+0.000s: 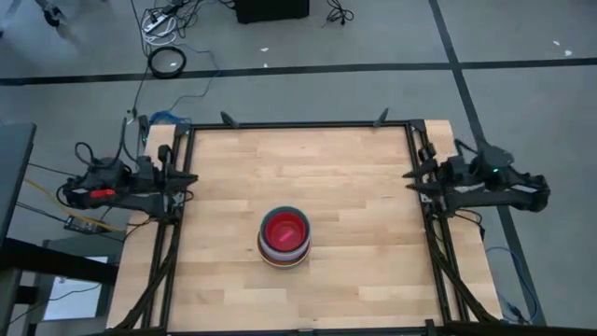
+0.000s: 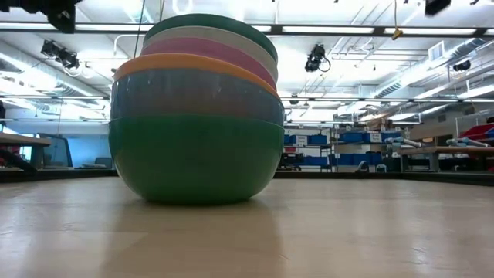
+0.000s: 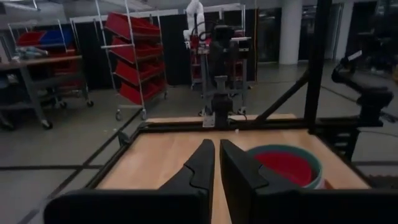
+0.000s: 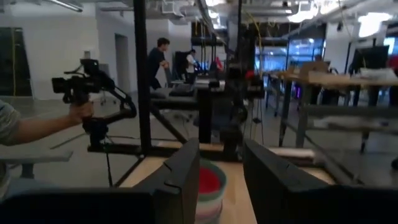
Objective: Nest bowls inside each other
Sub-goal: Return to Home Position
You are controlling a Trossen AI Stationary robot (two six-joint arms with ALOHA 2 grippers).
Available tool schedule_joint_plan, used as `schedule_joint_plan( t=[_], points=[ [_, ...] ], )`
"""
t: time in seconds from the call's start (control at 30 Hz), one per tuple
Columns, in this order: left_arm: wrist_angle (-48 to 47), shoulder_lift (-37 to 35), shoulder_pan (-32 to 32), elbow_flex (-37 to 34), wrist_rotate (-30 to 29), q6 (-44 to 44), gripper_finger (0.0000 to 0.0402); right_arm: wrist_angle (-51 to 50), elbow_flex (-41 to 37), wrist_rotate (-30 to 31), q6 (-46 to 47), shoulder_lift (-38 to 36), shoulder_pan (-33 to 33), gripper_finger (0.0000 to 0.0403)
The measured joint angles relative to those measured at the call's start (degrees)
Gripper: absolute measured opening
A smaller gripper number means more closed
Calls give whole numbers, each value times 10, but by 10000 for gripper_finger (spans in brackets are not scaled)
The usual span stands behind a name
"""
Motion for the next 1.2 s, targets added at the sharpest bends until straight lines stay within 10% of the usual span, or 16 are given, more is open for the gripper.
schedule_joint_plan(
  t=[0.83,1.2],
  points=[
    [373,0,0,-322,-9,-1,35,171,-223,53,39,-21,0,110],
    [349,1,0,-325,-12,-1,35,171,-271,85,20,-20,0,111]
  ],
)
